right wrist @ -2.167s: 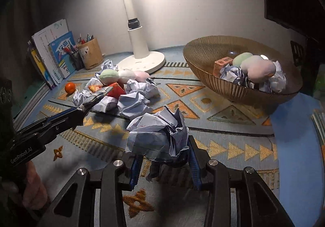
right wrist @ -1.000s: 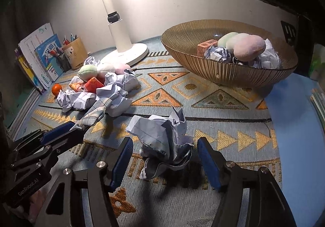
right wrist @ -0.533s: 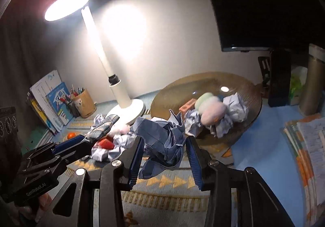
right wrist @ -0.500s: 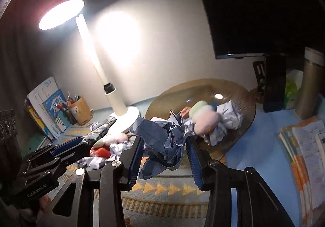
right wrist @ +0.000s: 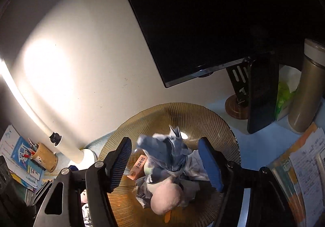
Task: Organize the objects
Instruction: 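Carry the bow and paper ball over the glass bowl and open both tools, then withdraw both tools from the bowl toward the remaining paper pile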
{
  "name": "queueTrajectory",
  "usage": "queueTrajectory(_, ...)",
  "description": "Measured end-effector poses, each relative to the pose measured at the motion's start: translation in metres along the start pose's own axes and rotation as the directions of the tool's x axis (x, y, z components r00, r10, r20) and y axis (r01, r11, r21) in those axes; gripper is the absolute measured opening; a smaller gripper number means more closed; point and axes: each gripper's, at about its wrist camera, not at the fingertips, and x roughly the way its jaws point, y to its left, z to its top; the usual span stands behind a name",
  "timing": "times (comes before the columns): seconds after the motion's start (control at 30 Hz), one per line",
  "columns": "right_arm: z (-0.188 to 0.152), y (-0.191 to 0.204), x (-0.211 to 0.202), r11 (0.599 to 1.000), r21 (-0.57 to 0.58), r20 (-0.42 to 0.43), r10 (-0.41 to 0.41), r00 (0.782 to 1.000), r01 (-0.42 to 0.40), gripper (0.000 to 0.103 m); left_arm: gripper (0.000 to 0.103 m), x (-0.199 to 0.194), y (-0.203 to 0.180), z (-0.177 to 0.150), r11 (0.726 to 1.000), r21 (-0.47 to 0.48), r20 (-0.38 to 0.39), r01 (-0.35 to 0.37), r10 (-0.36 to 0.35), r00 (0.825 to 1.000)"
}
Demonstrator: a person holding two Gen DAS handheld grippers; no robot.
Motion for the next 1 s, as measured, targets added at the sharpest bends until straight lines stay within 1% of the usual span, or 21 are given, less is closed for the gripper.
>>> queueTrajectory(0.07,-0.004,0.000,0.000,1.000,-0.008,-0.009,0.002,1.000,-0.002,0.066,0.041,0.000,0.005,-0.005,1.000,-0.013,-0.026,0.018,-0.018,1.000)
queueTrajectory(0.17,-0.014,-0.003,-0.006,1.000,-0.013,-0.013,0.006,1.000,-0.006,0.066,0.041,-0.012,0.013,-0.013,1.000,-0.025,-0.020,0.016,-0.017,1.000)
queueTrajectory(0.3,-0.029,0.002,-0.023,0.999,-0.026,-0.015,0.020,1.000,-0.020,0.066,0.041,-0.041,0.017,-0.021,0.998,-0.050,0.009,0.035,-0.035,0.999)
queueTrajectory(0.4,-0.041,0.019,-0.041,0.997,-0.063,-0.019,0.046,0.999,-0.047,0.066,0.043,-0.073,0.018,-0.027,0.997,-0.048,0.038,0.055,-0.053,0.998)
queueTrajectory(0.43,-0.044,0.027,-0.049,0.995,-0.078,-0.018,0.059,0.998,-0.060,0.066,0.050,-0.085,0.019,-0.029,0.997,-0.042,0.046,0.061,-0.059,0.997)
queueTrajectory(0.47,-0.048,0.035,-0.057,0.993,-0.095,-0.016,0.072,0.997,-0.074,0.066,0.069,-0.099,0.021,-0.032,0.998,-0.037,0.060,0.058,-0.056,0.997)
queueTrajectory(0.5,-0.051,0.045,-0.066,0.990,-0.109,-0.011,0.088,0.996,-0.089,0.066,0.081,-0.114,0.022,-0.034,0.998,-0.033,0.088,0.047,-0.044,0.995)
queueTrajectory(0.53,-0.053,0.055,-0.075,0.987,-0.123,-0.006,0.108,0.994,-0.108,0.066,0.097,-0.130,0.022,-0.037,0.999,-0.035,0.131,0.035,-0.031,0.991)
queueTrajectory(0.57,-0.056,0.064,-0.084,0.982,-0.134,0.001,0.131,0.991,-0.130,0.066,0.100,-0.146,0.024,-0.040,0.999,-0.041,0.172,0.027,-0.020,0.985)
queueTrajectory(0.63,-0.063,0.083,-0.101,0.970,-0.162,0.012,0.185,0.983,-0.181,0.066,0.100,-0.175,0.028,-0.047,0.999,-0.044,0.209,0.000,0.009,0.978)
queueTrajectory(0.7,-0.072,0.101,-0.115,0.961,-0.185,0.025,0.212,0.977,-0.204,0.067,0.100,-0.202,0.038,-0.056,0.996,-0.056,0.245,-0.072,0.084,0.966)
queueTrajectory(0.73,-0.078,0.109,-0.120,0.959,-0.195,0.031,0.218,0.975,-0.208,0.068,0.100,-0.214,0.045,-0.062,0.991,-0.066,0.261,-0.113,0.126,0.957)
queueTrajectory(0.77,-0.086,0.115,-0.122,0.955,-0.206,0.035,0.223,0.974,-0.211,0.075,0.102,-0.225,0.054,-0.069,0.985,-0.082,0.274,-0.151,0.168,0.947)
queueTrajectory(0.8,-0.095,0.121,-0.123,0.954,-0.218,0.040,0.220,0.975,-0.207,0.085,0.102,-0.234,0.064,-0.077,0.975,-0.105,0.284,-0.196,0.219,0.934)
queueTrajectory(0.83,-0.105,0.125,-0.122,0.955,-0.230,0.051,0.206,0.977,-0.189,0.089,0.102,-0.241,0.075,-0.087,0.960,-0.130,0.286,-0.250,0.277,0.917)
queueTrajectory(0.87,-0.117,0.129,-0.120,0.955,-0.244,0.062,0.186,0.981,-0.165,0.091,0.102,-0.244,0.087,-0.097,0.938,-0.156,0.277,-0.309,0.342,0.898)
queueTrajectory(0.9,-0.128,0.132,-0.114,0.954,-0.261,0.067,0.168,0.984,-0.145,0.091,0.102,-0.245,0.100,-0.108,0.902,-0.179,0.258,-0.393,0.428,0.866)
queueTrajectory(0.93,-0.141,0.133,-0.108,0.952,-0.277,0.072,0.154,0.985,-0.129,0.091,0.102,-0.242,0.112,-0.119,0.846,-0.187,0.229,-0.500,0.533,0.815)
queueTrajectory(0.97,-0.154,0.133,-0.101,0.947,-0.295,0.087,0.157,0.984,-0.125,0.091,0.102,-0.237,0.123,-0.129,0.796,-0.184,0.199,-0.576,0.604,0.772)
queueTrajectory(1.0,-0.167,0.131,-0.094,0.943,-0.309,0.099,0.161,0.982,-0.123,0.092,0.102,-0.230,0.134,-0.140,0.781,-0.184,0.168,-0.596,0.623,0.764)
